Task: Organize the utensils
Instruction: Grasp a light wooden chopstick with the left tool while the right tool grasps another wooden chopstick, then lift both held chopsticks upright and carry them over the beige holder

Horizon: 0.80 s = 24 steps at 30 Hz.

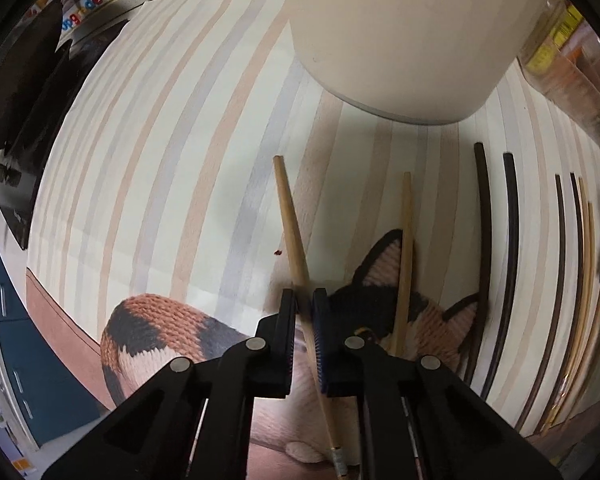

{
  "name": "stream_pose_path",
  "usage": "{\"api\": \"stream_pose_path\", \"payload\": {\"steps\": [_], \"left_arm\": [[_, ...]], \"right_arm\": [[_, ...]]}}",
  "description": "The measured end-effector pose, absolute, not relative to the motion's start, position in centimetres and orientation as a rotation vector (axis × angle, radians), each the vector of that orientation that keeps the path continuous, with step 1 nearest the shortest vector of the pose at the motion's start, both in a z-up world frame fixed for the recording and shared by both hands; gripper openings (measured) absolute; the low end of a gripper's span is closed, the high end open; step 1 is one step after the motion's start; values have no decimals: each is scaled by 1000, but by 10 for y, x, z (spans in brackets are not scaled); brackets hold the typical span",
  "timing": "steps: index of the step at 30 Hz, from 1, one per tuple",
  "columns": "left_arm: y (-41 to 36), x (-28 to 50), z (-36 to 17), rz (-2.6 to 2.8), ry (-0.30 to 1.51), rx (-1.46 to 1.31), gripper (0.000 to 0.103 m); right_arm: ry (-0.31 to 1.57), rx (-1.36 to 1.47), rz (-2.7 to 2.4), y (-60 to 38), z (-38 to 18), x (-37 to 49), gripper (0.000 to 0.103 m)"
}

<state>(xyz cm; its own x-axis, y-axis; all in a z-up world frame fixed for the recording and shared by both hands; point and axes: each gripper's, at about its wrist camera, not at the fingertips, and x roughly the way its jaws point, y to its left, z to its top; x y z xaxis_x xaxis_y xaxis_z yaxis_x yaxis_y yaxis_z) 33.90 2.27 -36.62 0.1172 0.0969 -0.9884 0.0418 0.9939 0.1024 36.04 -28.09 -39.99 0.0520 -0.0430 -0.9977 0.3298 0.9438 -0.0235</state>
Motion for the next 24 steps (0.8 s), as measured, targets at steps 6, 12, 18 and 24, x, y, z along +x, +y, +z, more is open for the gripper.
{"api": "stream_pose_path", "payload": {"steps": [6,12,18,24], "left_arm": [[37,305,-370,25,1469,154,5],[53,298,-372,0,1484,134,5],[65,331,-371,-21,1514,43,5],[65,357,-363,-39,1527,24,5]], "right_arm": [[1576,244,-235,-266,-402,335,7],[1626,235,-218,-253,-406,324,7],[1683,277,-217,-271,-412,339,26],[1658,262,-281,-277,-409,369,34]]}}
